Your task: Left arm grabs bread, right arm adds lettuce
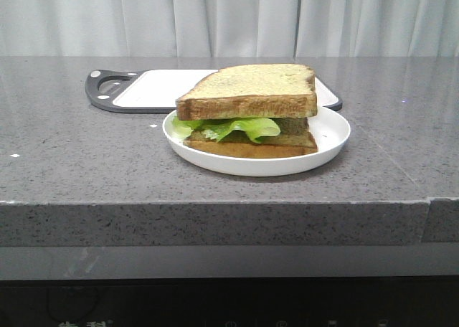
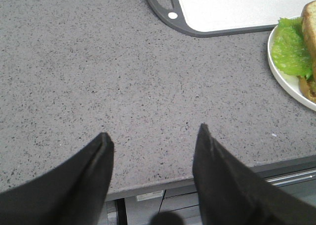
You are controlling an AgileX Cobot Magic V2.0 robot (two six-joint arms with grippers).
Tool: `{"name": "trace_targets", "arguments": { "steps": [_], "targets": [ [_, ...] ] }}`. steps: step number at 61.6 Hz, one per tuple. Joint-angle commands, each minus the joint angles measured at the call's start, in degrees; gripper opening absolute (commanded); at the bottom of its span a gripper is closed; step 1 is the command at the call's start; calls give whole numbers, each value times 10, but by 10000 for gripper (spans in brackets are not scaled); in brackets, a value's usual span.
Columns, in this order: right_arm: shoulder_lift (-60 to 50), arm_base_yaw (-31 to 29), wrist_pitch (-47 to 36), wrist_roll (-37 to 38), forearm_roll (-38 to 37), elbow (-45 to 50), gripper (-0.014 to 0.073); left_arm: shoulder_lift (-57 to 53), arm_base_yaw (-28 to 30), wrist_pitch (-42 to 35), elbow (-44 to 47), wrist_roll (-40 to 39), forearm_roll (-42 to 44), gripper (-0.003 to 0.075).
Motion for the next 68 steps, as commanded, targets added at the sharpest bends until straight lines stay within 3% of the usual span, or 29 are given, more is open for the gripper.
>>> {"name": "trace_targets", "arguments": {
  "steps": [1,18,26,68],
  "targets": [
    [-13,-2,-39,2,-2,-10,341,0,-2,-50,-14,-6,5,298],
    [-17,-2,-47,2,-1,0,-25,0,-2,-68,-14,-6,5,-18],
    [-17,-2,-47,2,-2,0,-122,0,-2,-74,-14,-6,-1,-20],
    [-17,-2,-9,2,2,0,-118,-18,7,-80,-11,-1,6,-20]
  ]
}}
